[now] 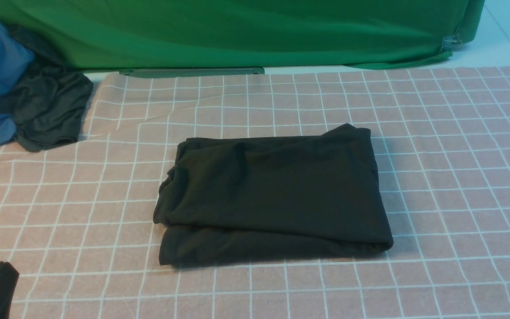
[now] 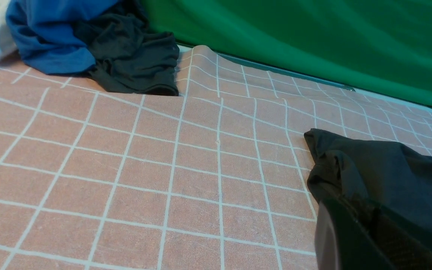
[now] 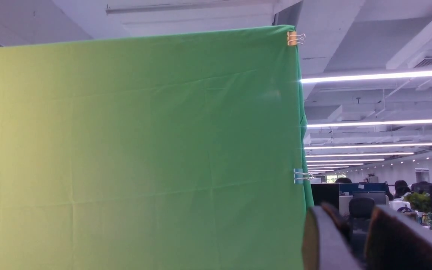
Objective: Fold a long-sleeved shirt over a pink coffee tablecloth.
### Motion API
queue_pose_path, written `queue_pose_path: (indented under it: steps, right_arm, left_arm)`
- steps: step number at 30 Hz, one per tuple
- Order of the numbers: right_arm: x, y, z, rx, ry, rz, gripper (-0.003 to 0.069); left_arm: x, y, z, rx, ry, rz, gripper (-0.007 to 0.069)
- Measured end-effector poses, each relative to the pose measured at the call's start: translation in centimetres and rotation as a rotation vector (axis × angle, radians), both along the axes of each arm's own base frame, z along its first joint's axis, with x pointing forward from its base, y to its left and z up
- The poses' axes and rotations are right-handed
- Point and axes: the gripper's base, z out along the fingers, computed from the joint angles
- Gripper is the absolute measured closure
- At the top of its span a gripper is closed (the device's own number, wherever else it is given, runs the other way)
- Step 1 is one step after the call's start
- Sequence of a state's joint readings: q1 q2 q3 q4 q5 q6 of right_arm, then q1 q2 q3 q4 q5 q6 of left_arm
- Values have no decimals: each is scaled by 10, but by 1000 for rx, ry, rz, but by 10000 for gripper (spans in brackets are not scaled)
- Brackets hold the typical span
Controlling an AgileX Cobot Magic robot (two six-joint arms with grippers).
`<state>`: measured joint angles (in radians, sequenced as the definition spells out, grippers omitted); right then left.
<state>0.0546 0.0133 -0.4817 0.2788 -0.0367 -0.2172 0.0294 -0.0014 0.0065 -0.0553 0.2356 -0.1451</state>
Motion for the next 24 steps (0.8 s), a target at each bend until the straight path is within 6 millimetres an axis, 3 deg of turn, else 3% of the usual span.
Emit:
queue_pose_path:
  steps: [18, 24]
  right_arm:
    - [1, 0, -1, -3, 14, 4, 424]
    - [19, 6, -35, -180, 272, -45, 423]
  left_arm:
    - [0, 0, 0, 7, 0, 1, 611]
    - [0, 0, 0, 8, 0, 1, 611]
